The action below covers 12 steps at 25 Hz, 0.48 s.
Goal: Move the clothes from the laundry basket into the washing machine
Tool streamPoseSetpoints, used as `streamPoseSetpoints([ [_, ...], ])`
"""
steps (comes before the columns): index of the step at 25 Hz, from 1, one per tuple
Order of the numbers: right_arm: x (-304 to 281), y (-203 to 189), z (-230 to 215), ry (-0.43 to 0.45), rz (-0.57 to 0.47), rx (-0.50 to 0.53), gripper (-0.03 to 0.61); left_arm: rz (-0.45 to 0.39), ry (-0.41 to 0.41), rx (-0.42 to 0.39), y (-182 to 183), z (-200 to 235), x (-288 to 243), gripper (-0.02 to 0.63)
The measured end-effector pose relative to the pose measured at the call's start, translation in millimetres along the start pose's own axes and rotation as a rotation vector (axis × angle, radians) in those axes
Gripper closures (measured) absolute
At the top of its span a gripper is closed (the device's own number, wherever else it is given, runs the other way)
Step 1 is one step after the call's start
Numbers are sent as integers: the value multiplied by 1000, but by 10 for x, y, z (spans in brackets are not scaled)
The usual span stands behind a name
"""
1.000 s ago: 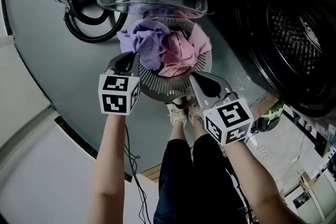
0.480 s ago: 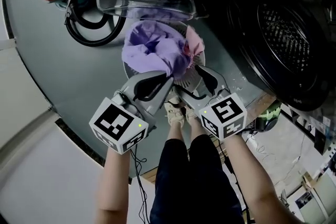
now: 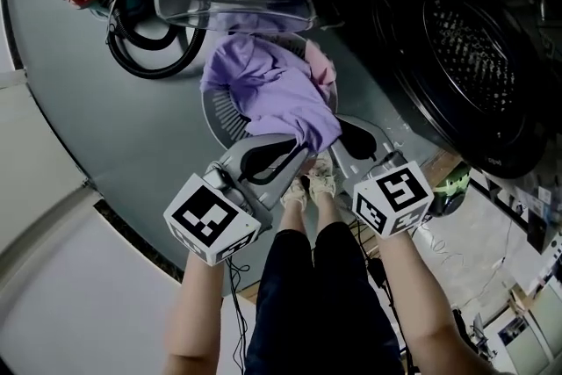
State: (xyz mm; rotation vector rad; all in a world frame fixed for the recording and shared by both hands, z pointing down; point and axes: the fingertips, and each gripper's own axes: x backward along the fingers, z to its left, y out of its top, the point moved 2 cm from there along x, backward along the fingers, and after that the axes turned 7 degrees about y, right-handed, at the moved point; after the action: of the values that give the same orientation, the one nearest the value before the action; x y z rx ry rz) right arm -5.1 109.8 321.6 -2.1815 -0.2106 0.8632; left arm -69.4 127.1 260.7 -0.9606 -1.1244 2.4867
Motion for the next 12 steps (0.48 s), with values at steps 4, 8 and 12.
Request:
streamPoseSetpoints([
  [4, 211, 144, 41, 25, -57, 4, 531, 67, 44, -71, -171, 44, -104, 460],
  [8, 386, 202, 124, 55, -65, 3, 531, 164, 82, -218, -284, 122, -283, 341],
  [12, 642, 360, 229, 84, -126, 38, 531, 259, 15, -393, -396, 50, -490, 286],
])
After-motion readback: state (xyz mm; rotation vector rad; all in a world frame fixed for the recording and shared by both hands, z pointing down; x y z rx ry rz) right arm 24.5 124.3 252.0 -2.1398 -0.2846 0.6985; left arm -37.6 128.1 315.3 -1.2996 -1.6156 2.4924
